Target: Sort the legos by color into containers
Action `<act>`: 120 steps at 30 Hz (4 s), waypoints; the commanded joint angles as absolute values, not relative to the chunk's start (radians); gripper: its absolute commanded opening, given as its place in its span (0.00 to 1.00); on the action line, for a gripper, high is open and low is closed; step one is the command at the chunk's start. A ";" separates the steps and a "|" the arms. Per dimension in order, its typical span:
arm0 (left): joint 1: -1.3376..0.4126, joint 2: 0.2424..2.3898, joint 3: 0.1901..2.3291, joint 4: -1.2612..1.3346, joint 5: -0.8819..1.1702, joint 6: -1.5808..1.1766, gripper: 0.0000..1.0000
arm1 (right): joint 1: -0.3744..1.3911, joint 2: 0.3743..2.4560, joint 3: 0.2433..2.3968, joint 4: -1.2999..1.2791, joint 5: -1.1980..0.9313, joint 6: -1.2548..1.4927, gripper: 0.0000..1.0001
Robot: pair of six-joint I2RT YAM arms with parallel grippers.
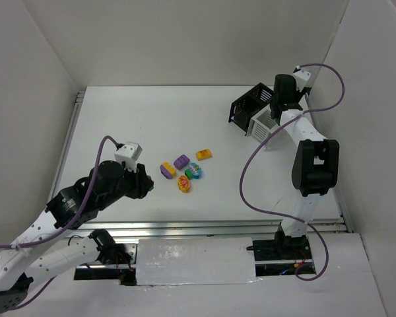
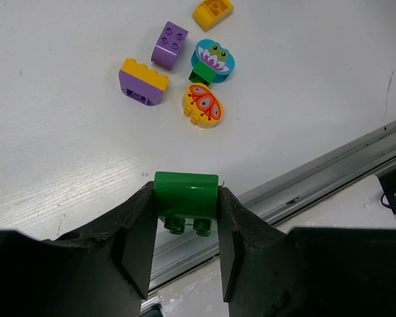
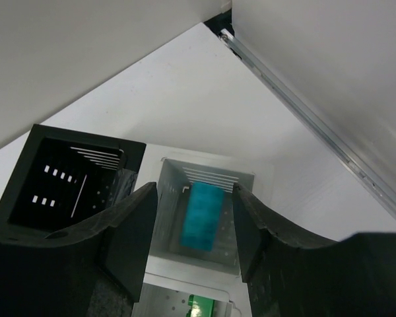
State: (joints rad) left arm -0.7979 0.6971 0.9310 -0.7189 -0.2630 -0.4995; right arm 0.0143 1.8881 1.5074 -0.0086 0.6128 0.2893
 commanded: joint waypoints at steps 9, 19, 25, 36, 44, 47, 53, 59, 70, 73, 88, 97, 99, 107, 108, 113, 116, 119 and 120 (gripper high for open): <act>-0.778 0.744 0.975 -0.600 -0.171 -0.515 0.00 | 0.012 1.685 1.476 -0.129 0.161 0.365 0.64; -0.750 0.862 1.169 -0.276 0.317 -0.531 0.00 | 0.302 1.129 0.955 0.159 -0.903 0.544 0.82; -0.732 0.922 1.215 -0.158 0.480 -0.632 0.00 | 0.507 0.961 0.822 0.438 -1.078 0.745 0.83; -0.730 0.937 1.134 -0.009 0.535 -0.750 0.00 | 0.600 0.943 0.853 0.479 -0.919 0.793 0.83; -0.730 0.957 1.118 0.041 0.558 -0.749 0.00 | 0.647 0.994 0.882 0.540 -0.905 0.851 0.68; -0.730 0.956 1.111 0.044 0.557 -0.746 0.00 | 0.652 1.018 0.893 0.569 -0.917 0.879 0.59; -0.730 0.951 1.095 0.037 0.557 -0.742 0.00 | 0.653 1.034 0.890 0.595 -0.914 0.894 0.38; -0.730 0.945 1.094 0.009 0.543 -0.735 0.02 | 0.655 1.020 0.882 0.589 -0.901 0.862 0.00; -0.730 0.905 1.311 -0.433 -0.159 -0.698 0.99 | 0.631 1.051 0.839 0.305 -0.741 0.660 0.00; -0.730 0.908 1.397 -0.619 -0.427 -0.718 1.00 | 0.575 1.048 0.825 0.233 -0.674 0.641 0.00; -0.729 0.712 1.051 -0.847 -0.721 -0.661 1.00 | 0.106 1.275 1.189 -0.426 0.055 0.442 0.00; -0.700 0.836 1.008 -0.841 -0.678 -0.624 1.00 | 0.028 1.596 1.475 -0.517 0.117 0.454 0.00; -0.681 0.853 1.006 -0.828 -0.652 -0.612 1.00 | 0.026 1.649 1.560 -0.546 0.139 0.451 0.00; -0.621 0.851 0.991 -0.790 -0.577 -0.571 0.99 | 0.021 1.864 1.750 -0.658 0.184 0.452 0.00; -0.615 0.851 0.991 -0.790 -0.577 -0.569 1.00 | 0.021 1.856 1.734 -0.652 0.180 0.459 0.00; -0.595 0.862 0.989 -0.779 -0.552 -0.560 1.00 | 0.023 1.741 1.548 -0.552 0.152 0.474 0.01; -0.592 0.871 0.991 -0.775 -0.537 -0.555 1.00 | 0.023 1.677 1.487 -0.519 0.138 0.476 0.03; -0.586 0.873 0.989 -0.775 -0.529 -0.551 1.00 | 0.021 1.672 1.465 -0.521 0.152 0.469 0.06; -0.586 0.873 0.988 -0.773 -0.531 -0.551 1.00 | 0.023 1.675 1.466 -0.531 0.146 0.465 0.07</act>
